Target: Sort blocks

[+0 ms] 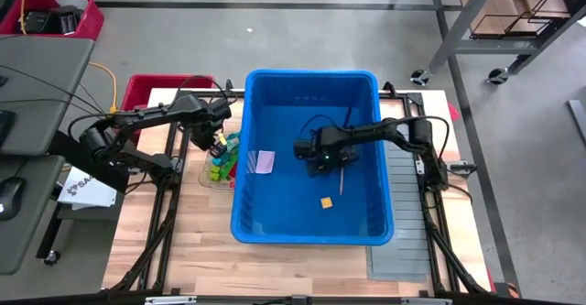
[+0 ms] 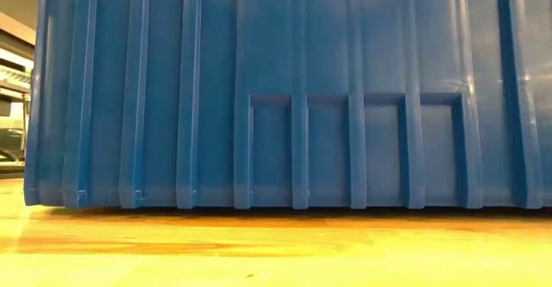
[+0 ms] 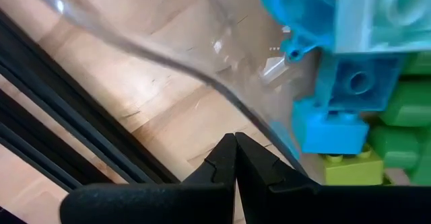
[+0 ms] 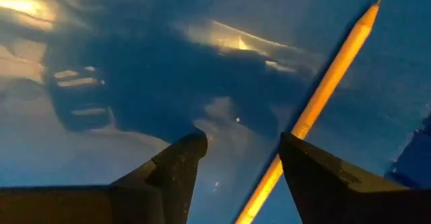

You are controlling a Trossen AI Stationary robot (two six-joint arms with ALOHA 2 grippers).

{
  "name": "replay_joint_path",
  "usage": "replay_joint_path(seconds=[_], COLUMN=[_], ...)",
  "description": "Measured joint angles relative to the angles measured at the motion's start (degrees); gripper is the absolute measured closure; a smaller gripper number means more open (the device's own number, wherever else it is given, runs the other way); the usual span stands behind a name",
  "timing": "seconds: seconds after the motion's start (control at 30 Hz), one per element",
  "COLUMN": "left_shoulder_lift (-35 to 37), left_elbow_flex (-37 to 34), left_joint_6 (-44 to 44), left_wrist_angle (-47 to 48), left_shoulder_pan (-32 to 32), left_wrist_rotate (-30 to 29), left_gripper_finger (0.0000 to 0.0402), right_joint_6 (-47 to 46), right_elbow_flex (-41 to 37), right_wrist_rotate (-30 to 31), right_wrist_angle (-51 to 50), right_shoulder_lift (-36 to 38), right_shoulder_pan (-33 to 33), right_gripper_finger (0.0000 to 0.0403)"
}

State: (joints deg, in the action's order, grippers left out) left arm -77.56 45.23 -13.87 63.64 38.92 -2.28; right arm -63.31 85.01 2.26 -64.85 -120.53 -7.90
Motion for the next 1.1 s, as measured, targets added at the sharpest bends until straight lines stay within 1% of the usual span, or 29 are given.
replay_joint_path(seconds=[0.1, 0.17, 0.23, 0.3, 0.37, 0.47, 0.57, 0.67, 0.7, 0.73, 0.8, 0.83, 0.9, 0.97, 1.03, 1.1], left_shoulder_lift=[0.00, 0.01, 0.04, 0.02, 0.02, 0.00, 0.00, 0.00, 0.00, 0.00, 0.00, 0.00, 0.00, 0.00, 0.00, 0.00], left_elbow_flex=[-1.00, -1.64, -1.99, -2.29, -2.29, -2.29, -2.29, -2.29, -2.29, -2.29, -2.29, -2.29, -2.29, -2.29, -2.29, -2.29], left_joint_6=[0.34, 0.48, 0.50, 0.86, 1.09, 1.11, 2.05, 2.14, 2.20, 2.44, 3.15, 3.62, 4.19, 4.69, 5.03, 4.90], left_wrist_angle=[-0.45, -0.24, -0.59, -0.62, -0.70, -0.72, -0.75, -0.77, -0.79, -0.81, -0.84, -0.92, -0.88, -0.96, -0.99, -1.06], left_shoulder_pan=[0.03, 0.02, 0.00, 0.02, 0.02, 0.02, 0.02, 0.02, 0.02, 0.02, 0.02, 0.02, 0.02, 0.02, 0.02, 0.02], left_wrist_rotate=[0.00, 0.20, 0.22, 0.20, 0.23, 0.23, 0.19, 0.15, 0.15, 0.14, 0.11, 0.06, 0.04, 0.02, 0.02, 0.02], left_gripper_finger=[0.0401, 0.0401, 0.0401, 0.0401, 0.0401, 0.0401, 0.0401, 0.0401, 0.0401, 0.0401, 0.0401, 0.0401, 0.0401, 0.0401, 0.0401, 0.0401], right_joint_6=[-1.44, -1.14, -2.00, -7.46, -12.42, -17.63, -18.78, -20.26, -19.22, -14.68, -0.22, 6.28, 16.52, 24.75, 29.26, 33.55], right_elbow_flex=[-0.02, 0.06, 0.30, 0.33, 0.37, 0.39, 0.37, 0.36, 0.28, 0.22, 0.42, 0.63, 1.17, 1.33, 1.37, 1.28], right_wrist_rotate=[-0.12, -1.38, -0.71, 1.67, 2.25, 2.23, 2.30, 3.65, 3.72, 3.81, 3.71, 3.68, 3.69, 4.26, 7.60, 8.36], right_wrist_angle=[0.38, 0.66, 1.05, 0.15, -0.85, 0.18, -0.47, -3.72, -4.24, -3.86, -0.26, -0.15, -3.66, -7.63, -13.71, -16.89], right_shoulder_lift=[0.00, 0.19, 0.92, 2.76, 4.45, 4.59, 4.42, 3.55, 3.45, 3.45, 3.48, 3.45, 3.45, 3.48, 2.90, 1.97], right_shoulder_pan=[-0.60, -1.05, -1.03, -0.63, -0.59, -1.10, -1.87, -2.84, -3.17, -3.48, -3.91, -4.07, -4.15, -4.15, -4.12, -4.13], right_gripper_finger=[0.0202, 0.0202, 0.0201, 0.0201, 0.0201, 0.0201, 0.0201, 0.0201, 0.0201, 0.0202, 0.0203, 0.0203, 0.0203, 0.0203, 0.0203, 0.0203])
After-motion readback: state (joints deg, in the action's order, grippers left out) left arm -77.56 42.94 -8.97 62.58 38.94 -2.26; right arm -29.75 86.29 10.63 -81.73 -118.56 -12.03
